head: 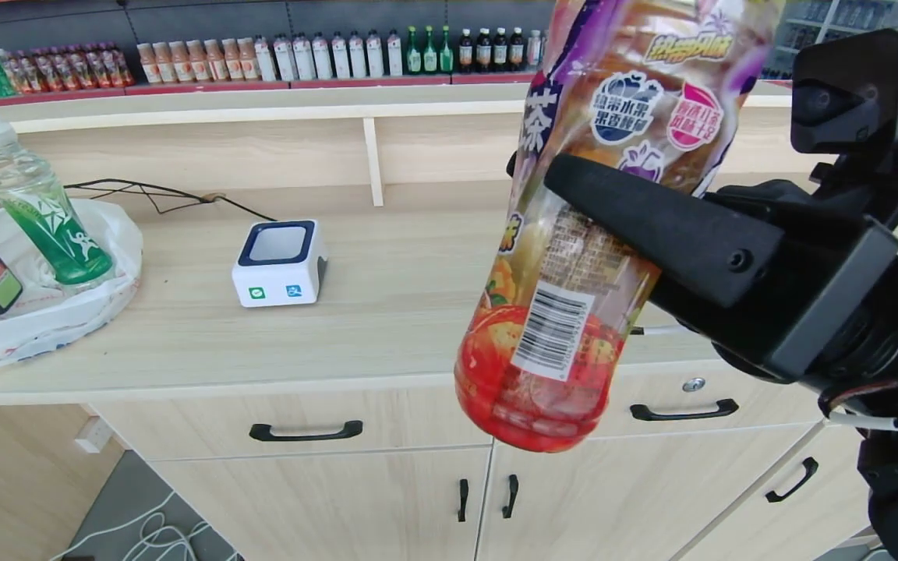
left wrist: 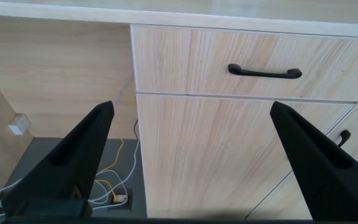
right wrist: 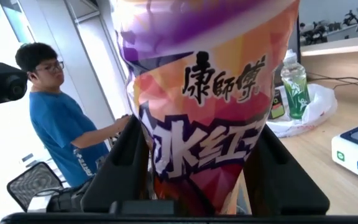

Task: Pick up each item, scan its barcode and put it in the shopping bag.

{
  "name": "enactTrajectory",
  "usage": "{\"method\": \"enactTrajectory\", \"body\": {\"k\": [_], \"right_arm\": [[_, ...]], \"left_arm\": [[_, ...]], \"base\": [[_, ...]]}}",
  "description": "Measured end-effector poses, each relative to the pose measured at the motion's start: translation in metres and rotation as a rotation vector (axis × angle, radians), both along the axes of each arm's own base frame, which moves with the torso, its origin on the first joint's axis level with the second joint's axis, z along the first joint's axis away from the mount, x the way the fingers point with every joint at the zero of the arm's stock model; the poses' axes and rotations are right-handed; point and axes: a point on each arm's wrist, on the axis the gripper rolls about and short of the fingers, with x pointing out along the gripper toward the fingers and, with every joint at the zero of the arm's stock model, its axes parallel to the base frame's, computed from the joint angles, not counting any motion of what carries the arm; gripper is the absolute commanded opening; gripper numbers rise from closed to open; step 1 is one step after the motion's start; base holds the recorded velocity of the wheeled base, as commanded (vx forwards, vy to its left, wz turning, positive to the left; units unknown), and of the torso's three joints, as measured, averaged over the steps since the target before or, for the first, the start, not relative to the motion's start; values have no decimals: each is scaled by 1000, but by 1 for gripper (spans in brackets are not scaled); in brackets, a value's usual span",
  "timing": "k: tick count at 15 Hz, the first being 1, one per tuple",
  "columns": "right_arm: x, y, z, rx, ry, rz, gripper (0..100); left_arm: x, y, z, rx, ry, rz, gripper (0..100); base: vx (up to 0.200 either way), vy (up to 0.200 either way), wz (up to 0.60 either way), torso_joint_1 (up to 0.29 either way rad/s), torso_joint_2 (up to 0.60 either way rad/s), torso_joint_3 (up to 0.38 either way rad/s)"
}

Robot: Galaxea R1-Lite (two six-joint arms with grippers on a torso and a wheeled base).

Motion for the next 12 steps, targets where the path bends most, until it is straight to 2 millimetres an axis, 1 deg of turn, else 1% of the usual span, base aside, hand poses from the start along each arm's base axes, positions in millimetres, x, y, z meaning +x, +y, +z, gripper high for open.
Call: {"method": "enactTrajectory", "body": {"k": [3, 6, 12], "right_arm": [[1, 1, 5, 16, 10, 34, 0], [2, 3, 4, -11, -10, 75, 0], [12, 6, 0, -20, -8, 60, 0]], "left_arm": [[0, 0, 0, 0, 0, -1, 100], [0, 0, 0, 0, 0, 0, 100], [0, 0, 0, 0, 0, 0, 100]], "base": [[0, 0, 0, 0, 0, 0], [0, 0, 0, 0, 0, 0], [0, 0, 0, 0, 0, 0]]}}
